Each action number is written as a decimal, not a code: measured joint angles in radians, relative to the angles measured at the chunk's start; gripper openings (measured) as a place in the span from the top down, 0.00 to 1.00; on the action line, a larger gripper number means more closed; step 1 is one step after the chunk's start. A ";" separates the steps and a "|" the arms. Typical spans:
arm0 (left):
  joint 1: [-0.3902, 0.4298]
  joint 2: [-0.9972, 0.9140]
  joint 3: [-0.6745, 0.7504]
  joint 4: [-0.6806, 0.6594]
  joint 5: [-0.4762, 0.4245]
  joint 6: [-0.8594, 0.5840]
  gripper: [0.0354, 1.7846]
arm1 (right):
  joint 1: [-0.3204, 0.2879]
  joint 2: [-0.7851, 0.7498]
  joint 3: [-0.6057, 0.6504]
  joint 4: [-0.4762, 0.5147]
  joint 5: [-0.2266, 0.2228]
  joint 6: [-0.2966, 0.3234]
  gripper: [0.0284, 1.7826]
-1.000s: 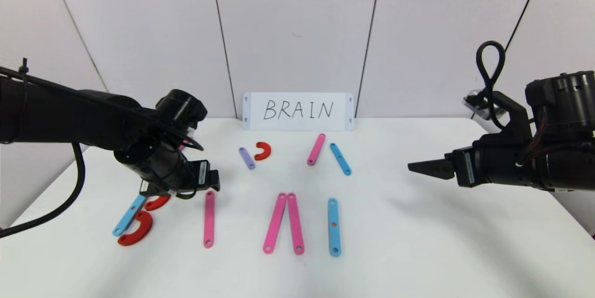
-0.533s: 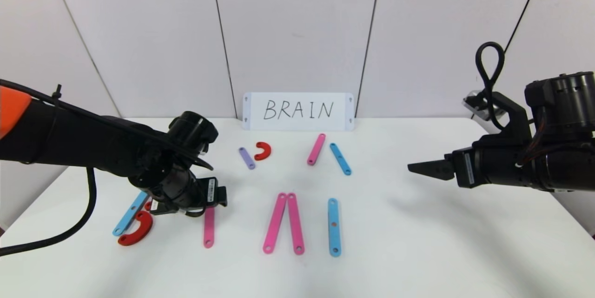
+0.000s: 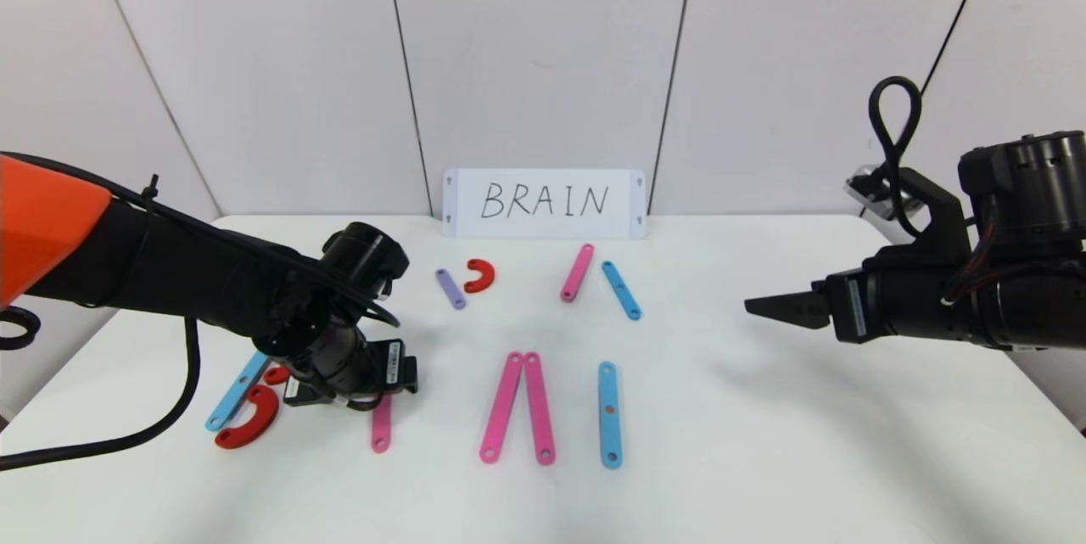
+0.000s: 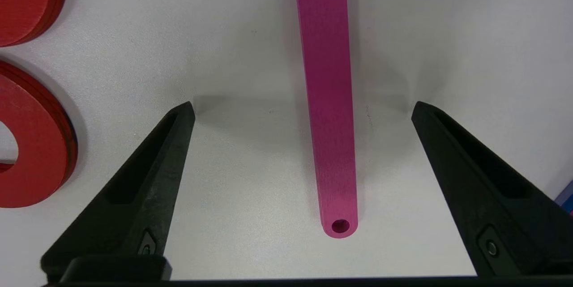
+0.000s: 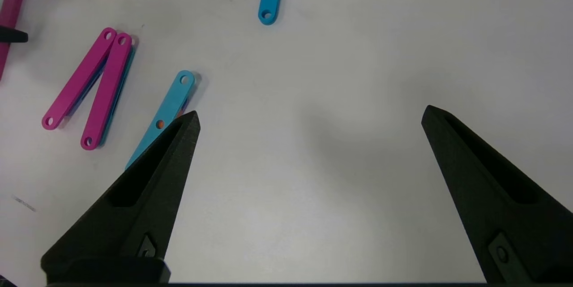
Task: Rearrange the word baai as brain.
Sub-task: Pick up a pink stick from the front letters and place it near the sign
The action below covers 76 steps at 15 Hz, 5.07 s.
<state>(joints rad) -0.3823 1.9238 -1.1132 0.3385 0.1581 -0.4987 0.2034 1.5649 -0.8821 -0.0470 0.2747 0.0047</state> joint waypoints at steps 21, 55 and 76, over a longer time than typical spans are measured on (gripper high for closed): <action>-0.018 -0.053 -0.129 0.027 0.000 0.062 0.86 | -0.068 -0.003 -0.017 0.000 0.063 0.002 0.03; -0.187 0.507 -0.867 -0.083 -0.033 0.031 0.86 | -0.137 0.005 -0.003 0.000 0.186 -0.012 0.03; -0.198 0.514 -0.866 -0.085 -0.031 0.000 0.04 | -0.138 0.005 -0.001 0.000 0.185 -0.012 0.03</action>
<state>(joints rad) -0.5800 2.4381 -1.9796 0.2534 0.1270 -0.4983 0.0657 1.5698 -0.8832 -0.0470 0.4598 -0.0072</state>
